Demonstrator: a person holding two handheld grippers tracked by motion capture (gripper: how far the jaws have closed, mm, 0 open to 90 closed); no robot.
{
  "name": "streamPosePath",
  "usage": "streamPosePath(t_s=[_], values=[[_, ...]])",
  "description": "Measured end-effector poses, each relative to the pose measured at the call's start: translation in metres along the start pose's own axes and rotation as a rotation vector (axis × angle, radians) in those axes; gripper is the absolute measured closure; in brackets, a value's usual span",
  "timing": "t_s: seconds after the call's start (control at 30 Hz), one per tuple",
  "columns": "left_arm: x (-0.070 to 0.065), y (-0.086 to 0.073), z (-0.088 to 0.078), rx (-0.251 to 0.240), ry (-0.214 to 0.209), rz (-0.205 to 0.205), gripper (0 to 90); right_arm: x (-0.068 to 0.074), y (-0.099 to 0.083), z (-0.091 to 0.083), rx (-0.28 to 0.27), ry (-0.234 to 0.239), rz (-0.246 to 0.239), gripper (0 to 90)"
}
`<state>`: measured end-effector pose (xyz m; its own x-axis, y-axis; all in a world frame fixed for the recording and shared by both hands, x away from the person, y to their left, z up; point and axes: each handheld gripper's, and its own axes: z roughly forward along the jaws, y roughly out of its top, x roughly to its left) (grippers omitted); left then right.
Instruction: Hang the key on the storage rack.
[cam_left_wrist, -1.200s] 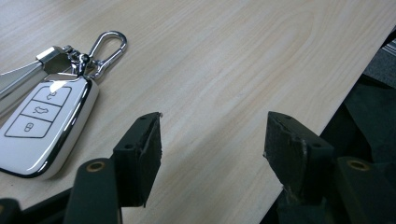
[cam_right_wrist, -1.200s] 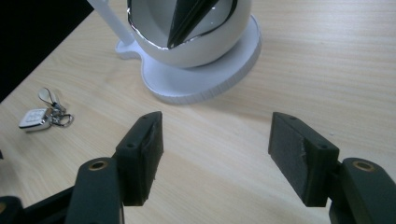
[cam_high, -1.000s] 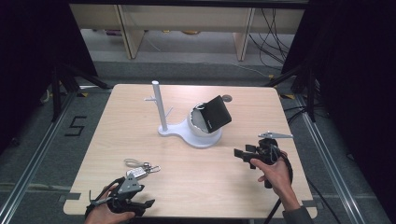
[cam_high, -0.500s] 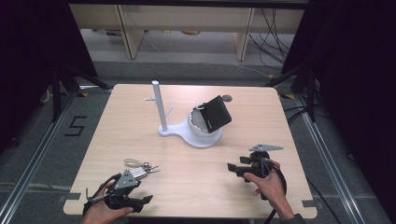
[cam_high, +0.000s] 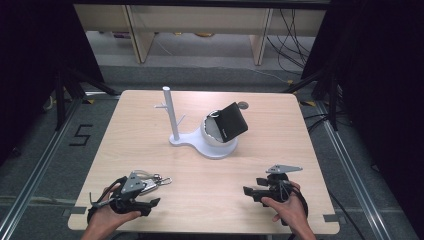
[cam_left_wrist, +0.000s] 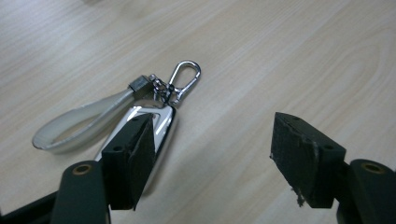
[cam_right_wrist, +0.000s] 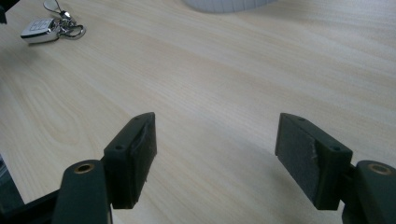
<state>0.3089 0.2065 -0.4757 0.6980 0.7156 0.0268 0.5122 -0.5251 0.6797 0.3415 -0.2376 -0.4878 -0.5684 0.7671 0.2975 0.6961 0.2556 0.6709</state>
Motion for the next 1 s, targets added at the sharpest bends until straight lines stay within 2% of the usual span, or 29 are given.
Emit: streamPosePath(t_s=[0.07,0.1,0.13,0.17,0.27,0.3,0.33,0.43,0.47,0.53,0.57,0.63,0.67,0.7,0.73,0.77,0.8,0.83,0.87,0.93,0.97,1.0], values=[[0.006,0.008,0.005,0.009,-0.002,0.033,30.1,0.001,-0.003,-0.001,0.018,0.000,0.005,30.1],[0.009,0.011,0.008,0.016,-0.016,0.044,30.0,0.000,-0.004,-0.001,0.012,0.002,0.004,30.1],[0.010,0.014,0.011,0.021,-0.041,0.039,29.3,0.003,-0.004,-0.001,0.022,0.008,0.034,30.1],[0.013,0.017,0.014,0.034,-0.063,0.058,28.5,0.002,-0.005,0.000,0.015,0.019,0.024,30.1],[0.017,0.022,0.019,0.050,-0.066,0.074,28.9,0.000,-0.006,-0.001,0.012,0.015,0.012,30.1],[0.020,0.025,0.022,0.068,-0.084,0.086,28.9,-0.001,-0.005,-0.002,0.013,0.001,-0.008,30.1],[0.021,0.027,0.023,0.082,-0.094,0.098,28.9,-0.002,-0.006,-0.001,0.010,0.017,0.006,30.1],[0.029,0.038,0.030,0.103,-0.100,0.118,29.3,-0.002,-0.006,-0.002,0.021,0.020,0.014,30.1],[0.030,0.039,0.031,0.107,-0.104,0.116,29.3,-0.003,-0.006,-0.001,0.012,0.024,0.003,30.1],[0.032,0.044,0.031,0.135,-0.111,0.149,29.4,-0.002,-0.005,-0.002,0.013,0.016,-0.004,30.1],[0.032,0.044,0.031,0.135,-0.111,0.149,29.4,-0.002,-0.005,-0.001,0.016,0.012,-0.005,30.1],[0.033,0.050,0.034,0.164,-0.111,0.197,29.6,0.000,-0.006,-0.001,0.015,0.021,0.007,30.1],[0.033,0.050,0.034,0.164,-0.111,0.197,29.8,0.001,-0.006,0.000,0.019,0.027,0.020,30.1],[0.033,0.054,0.038,0.196,-0.123,0.234,29.8,0.001,-0.007,-0.001,0.031,0.024,0.013,30.1],[0.033,0.054,0.038,0.196,-0.123,0.234,29.9,0.001,-0.007,-0.001,0.031,0.024,0.013,30.1],[0.033,0.056,0.041,0.206,-0.116,0.246,29.9,-0.001,-0.007,-0.001,0.028,0.016,-0.009,30.2],[0.033,0.057,0.043,0.221,-0.111,0.252,30.4,-0.001,-0.007,0.000,0.025,0.028,-0.010,30.2],[0.033,0.058,0.046,0.238,-0.121,0.262,31.0,0.001,-0.007,-0.001,0.027,0.012,-0.006,30.2],[0.033,0.058,0.048,0.234,-0.122,0.266,31.6,0.001,-0.007,-0.002,0.027,0.013,-0.013,30.2],[0.034,0.059,0.053,0.262,-0.136,0.292,33.7,0.003,-0.007,-0.002,0.029,0.022,-0.001,30.2],[0.034,0.059,0.057,0.286,-0.149,0.311,35.1,0.002,-0.006,-0.001,0.025,0.024,-0.016,30.2],[0.034,0.059,0.057,0.286,-0.149,0.311,35.2,0.002,-0.006,-0.001,0.025,0.024,-0.016,30.2]])
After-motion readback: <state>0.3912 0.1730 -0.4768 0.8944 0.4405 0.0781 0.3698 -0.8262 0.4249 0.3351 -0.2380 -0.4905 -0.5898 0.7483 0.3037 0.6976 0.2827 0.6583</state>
